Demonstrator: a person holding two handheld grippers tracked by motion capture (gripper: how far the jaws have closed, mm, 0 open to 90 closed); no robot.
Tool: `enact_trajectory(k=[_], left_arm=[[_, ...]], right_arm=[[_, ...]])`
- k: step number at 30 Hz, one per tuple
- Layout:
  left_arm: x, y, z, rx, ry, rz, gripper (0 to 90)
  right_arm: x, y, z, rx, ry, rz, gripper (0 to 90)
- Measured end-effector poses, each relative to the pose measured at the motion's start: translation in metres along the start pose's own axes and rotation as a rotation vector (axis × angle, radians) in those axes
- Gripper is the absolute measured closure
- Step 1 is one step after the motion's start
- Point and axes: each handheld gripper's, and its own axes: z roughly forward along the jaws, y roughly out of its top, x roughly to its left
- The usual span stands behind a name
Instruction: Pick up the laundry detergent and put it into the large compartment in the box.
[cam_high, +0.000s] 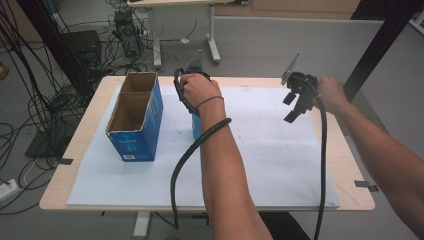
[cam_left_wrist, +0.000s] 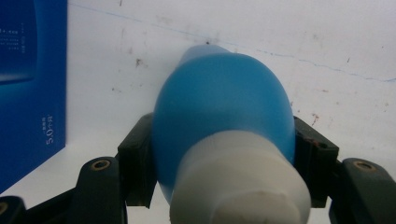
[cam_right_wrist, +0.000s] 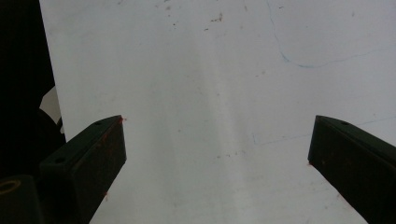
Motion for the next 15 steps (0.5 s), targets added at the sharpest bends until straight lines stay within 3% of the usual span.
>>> enact_trajectory(k=[15], left_arm=[[-0.0004,-0.0012,0.0001,-0.004,0.001,-0.003,37.2]], right_arm=[[0.0008,-0.0003,-0.0006,0.004,-0.003,0.002,3.8]])
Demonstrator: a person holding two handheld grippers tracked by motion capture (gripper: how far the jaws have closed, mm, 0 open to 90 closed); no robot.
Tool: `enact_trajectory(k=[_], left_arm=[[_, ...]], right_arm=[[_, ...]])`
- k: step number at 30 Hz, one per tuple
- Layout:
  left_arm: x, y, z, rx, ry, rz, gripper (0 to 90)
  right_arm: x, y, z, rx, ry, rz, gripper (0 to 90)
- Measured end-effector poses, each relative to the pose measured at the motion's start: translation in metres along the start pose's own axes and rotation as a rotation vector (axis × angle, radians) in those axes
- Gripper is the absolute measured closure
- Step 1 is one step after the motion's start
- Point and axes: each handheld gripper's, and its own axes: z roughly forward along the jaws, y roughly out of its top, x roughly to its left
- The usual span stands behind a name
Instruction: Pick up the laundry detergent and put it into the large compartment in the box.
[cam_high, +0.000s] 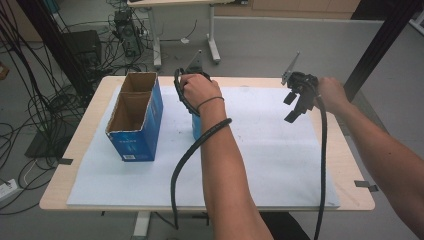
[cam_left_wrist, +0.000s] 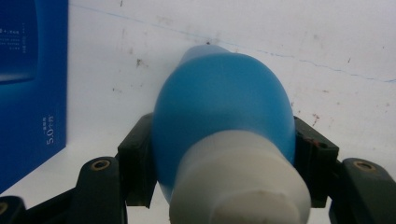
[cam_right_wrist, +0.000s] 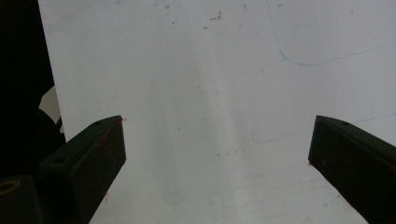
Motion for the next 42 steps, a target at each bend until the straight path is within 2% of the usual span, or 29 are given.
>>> enact_trajectory(k=[42], left_arm=[[0.0013,-0.0014,0.0001,-0.005,-0.004,0.001,37.2]], right_arm=[[0.0022,0.0025,0.0013,0.003,-0.001,-0.004,4.0]])
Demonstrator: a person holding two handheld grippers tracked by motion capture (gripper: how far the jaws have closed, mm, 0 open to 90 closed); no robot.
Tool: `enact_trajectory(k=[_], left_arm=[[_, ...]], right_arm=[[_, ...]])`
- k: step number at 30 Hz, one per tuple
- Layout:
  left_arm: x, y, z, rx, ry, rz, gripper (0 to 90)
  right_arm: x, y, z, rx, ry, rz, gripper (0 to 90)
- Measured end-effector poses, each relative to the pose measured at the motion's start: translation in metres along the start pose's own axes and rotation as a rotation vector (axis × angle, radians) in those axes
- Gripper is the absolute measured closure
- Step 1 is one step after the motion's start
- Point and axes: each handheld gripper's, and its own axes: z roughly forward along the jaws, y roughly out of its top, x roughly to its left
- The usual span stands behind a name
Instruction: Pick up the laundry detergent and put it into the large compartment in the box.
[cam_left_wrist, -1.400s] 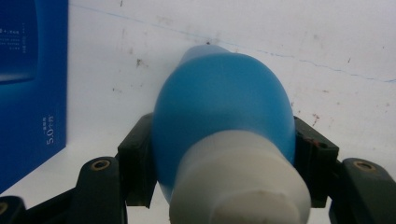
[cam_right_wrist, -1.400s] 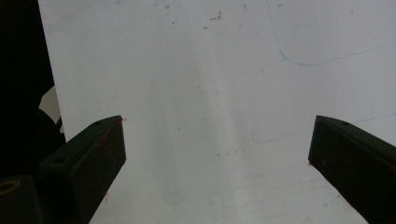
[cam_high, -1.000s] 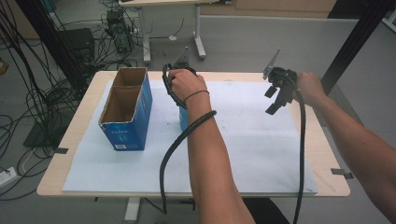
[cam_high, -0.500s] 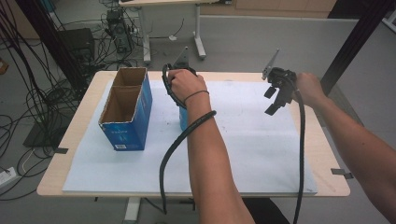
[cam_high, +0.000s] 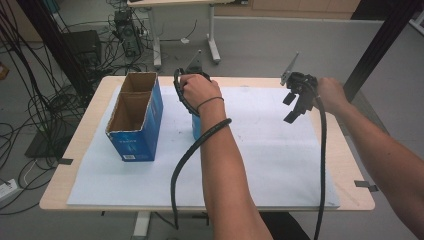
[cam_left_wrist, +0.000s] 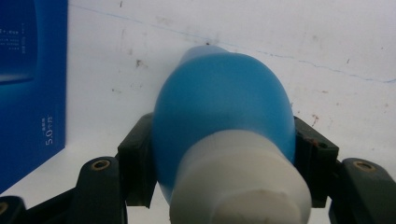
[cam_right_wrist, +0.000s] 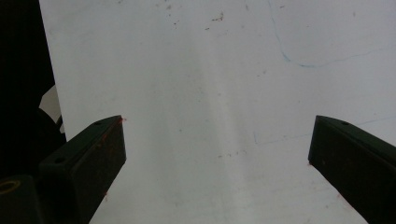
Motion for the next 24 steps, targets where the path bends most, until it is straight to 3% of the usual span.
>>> enact_trajectory(k=[24], left_arm=[[0.002,-0.0012,-0.0006,-0.01,-0.005,0.019,37.5]], right_arm=[[0.0021,0.0012,0.0028,0.004,-0.004,0.0,4.0]])
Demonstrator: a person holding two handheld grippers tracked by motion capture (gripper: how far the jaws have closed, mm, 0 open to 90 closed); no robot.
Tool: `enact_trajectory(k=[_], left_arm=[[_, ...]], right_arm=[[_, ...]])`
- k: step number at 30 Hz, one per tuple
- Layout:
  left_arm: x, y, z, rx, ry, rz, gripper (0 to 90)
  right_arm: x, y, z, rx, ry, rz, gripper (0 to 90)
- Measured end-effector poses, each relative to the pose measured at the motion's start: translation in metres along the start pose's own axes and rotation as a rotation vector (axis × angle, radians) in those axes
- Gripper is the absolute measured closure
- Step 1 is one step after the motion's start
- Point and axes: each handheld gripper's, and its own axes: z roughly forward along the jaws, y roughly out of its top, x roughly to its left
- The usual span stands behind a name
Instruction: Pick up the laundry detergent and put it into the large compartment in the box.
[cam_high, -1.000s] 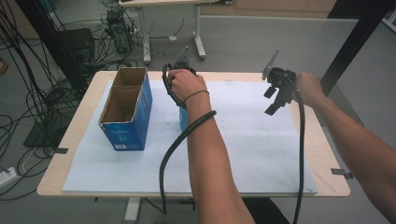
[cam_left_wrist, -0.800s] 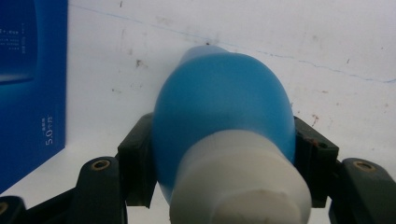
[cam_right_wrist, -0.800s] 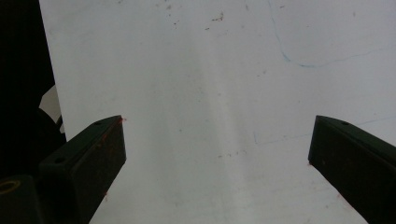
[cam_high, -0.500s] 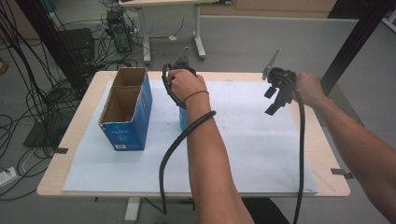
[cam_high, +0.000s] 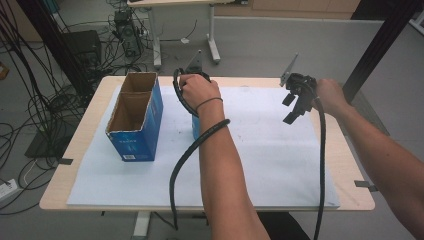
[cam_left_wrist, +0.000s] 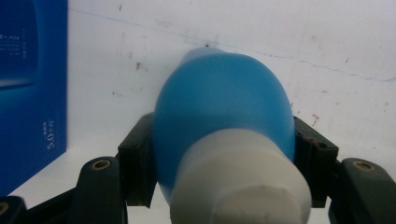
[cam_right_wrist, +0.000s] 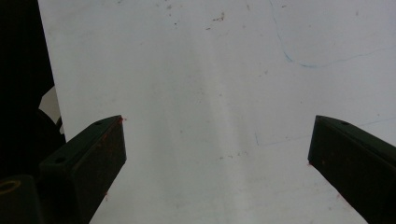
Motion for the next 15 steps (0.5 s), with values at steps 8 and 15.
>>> enact_trajectory(k=[8,15], left_arm=[[0.002,-0.002,-0.004,-0.015,0.004,0.048,37.7],[0.01,-0.006,-0.03,-0.022,-0.015,0.114,37.7]], right_arm=[[0.003,0.001,-0.001,0.001,-0.008,0.012,4.0],[0.011,0.005,-0.003,0.003,-0.023,0.021,4.0]])
